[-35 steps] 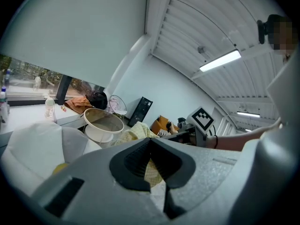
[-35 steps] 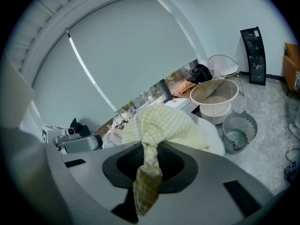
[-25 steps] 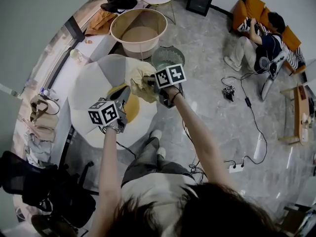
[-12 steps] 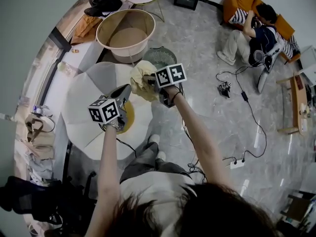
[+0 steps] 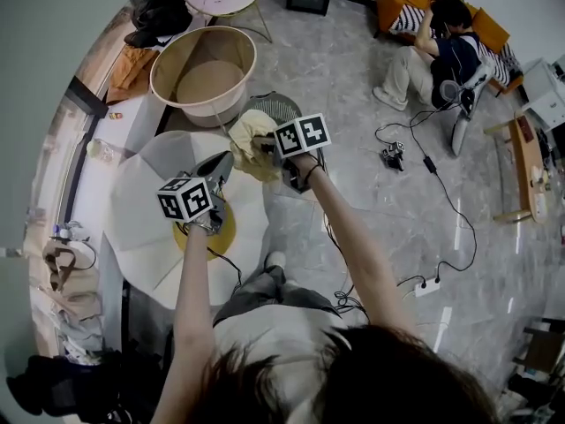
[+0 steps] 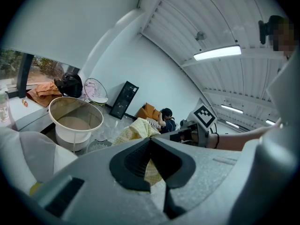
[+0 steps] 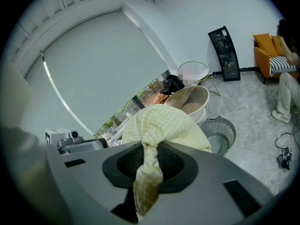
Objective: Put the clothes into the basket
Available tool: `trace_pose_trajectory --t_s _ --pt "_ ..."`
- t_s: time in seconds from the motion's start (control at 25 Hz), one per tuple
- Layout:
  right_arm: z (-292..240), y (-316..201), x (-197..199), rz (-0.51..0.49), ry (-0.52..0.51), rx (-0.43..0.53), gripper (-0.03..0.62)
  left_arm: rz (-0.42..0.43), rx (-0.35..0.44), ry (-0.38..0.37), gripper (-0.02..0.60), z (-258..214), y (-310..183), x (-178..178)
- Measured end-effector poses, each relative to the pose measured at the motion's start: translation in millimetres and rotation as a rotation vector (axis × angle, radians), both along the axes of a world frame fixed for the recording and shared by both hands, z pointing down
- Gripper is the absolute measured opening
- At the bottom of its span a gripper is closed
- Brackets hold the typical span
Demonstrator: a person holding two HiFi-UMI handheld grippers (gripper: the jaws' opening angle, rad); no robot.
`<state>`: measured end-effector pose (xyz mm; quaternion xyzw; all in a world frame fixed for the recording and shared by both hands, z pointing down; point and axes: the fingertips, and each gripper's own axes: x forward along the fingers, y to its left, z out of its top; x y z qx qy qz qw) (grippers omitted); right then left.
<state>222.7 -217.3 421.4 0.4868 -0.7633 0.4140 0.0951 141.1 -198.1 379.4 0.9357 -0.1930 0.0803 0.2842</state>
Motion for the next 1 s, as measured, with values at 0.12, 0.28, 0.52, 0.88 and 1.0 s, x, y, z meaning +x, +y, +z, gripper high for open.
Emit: trace_pose_trajectory --t_s 0.12,0.28,0.52,0.88,1.0 --pt "0 -10 12 0.017 0.006 0.0 0.071 0.017 0.004 0.001 0.011 -1 -13 10" --pt "-2 -23 27 0.038 0.003 0.011 0.071 0.03 0.016 0.002 0.011 -5 -27 22" --pt "-3 -40 44 0.044 0.003 0.012 0.071 0.035 0.007 -0.001 0.011 -2 -41 37" --pt "-1 -79 89 0.014 -0.012 0.002 0.071 -0.018 -0.018 -0.006 0.011 5 -77 79" --pt "-3 -92 107 -0.021 -0.001 -0.007 0.071 -0.045 -0.025 0.005 0.011 2 -88 99"
